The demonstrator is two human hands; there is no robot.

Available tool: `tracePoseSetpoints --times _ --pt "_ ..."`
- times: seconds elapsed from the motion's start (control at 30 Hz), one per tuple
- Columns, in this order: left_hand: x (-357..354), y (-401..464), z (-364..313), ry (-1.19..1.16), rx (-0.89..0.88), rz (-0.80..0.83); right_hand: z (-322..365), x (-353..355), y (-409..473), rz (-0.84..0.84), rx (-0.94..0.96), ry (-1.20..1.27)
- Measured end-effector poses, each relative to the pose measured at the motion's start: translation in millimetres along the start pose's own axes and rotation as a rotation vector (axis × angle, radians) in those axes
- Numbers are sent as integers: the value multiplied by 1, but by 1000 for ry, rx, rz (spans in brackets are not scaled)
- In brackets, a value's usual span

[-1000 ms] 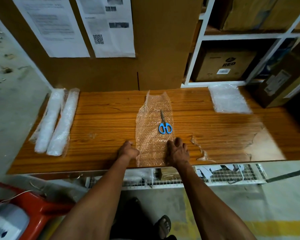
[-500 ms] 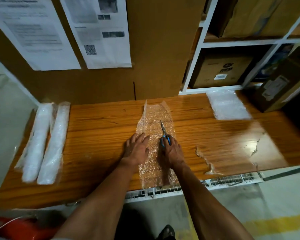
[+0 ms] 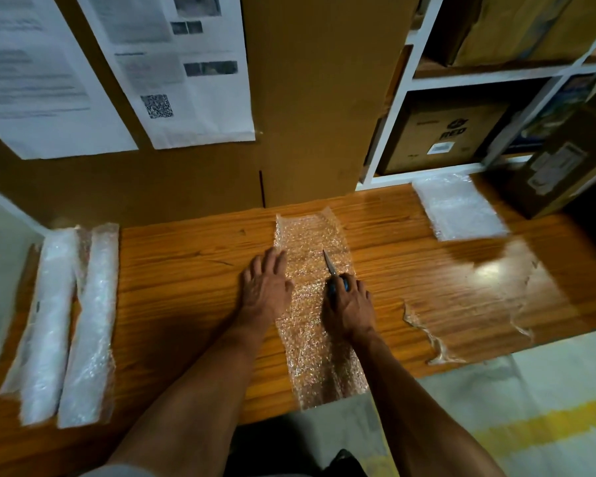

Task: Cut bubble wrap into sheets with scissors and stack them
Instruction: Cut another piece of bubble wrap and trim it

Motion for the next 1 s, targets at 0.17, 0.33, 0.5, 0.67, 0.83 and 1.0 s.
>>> tracePoseSetpoints --times 0.17,0.33,0.5,0.67,0.83,1.0 --pt "-13 6 -1 35 -63 153 0 0 4 -85 -26 47" --pt "-3 5 -9 63 42 28 -10 12 6 -85 -72 18" --pt "-10 -13 -36 24 -74 -45 -28 21 6 -71 -101 -44" --pt "-23 -18 -56 67 -98 82 -40 25 -3 -45 -149 -44" --pt "-8 -2 -53 50 -163 233 -63 35 -8 -101 -292 -55" --pt "-8 -1 -39 59 -118 56 -67 37 -11 -212 -117 -48"
Point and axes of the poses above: each hand's wrist, its own y-axis towards the middle knuckle, its own x-axis out of the back of the hand, z = x × y, the point moved 2 cm from there along y, towards the middle knuckle, and after that the axes turned 10 degrees about y, right-handed, at the moved point
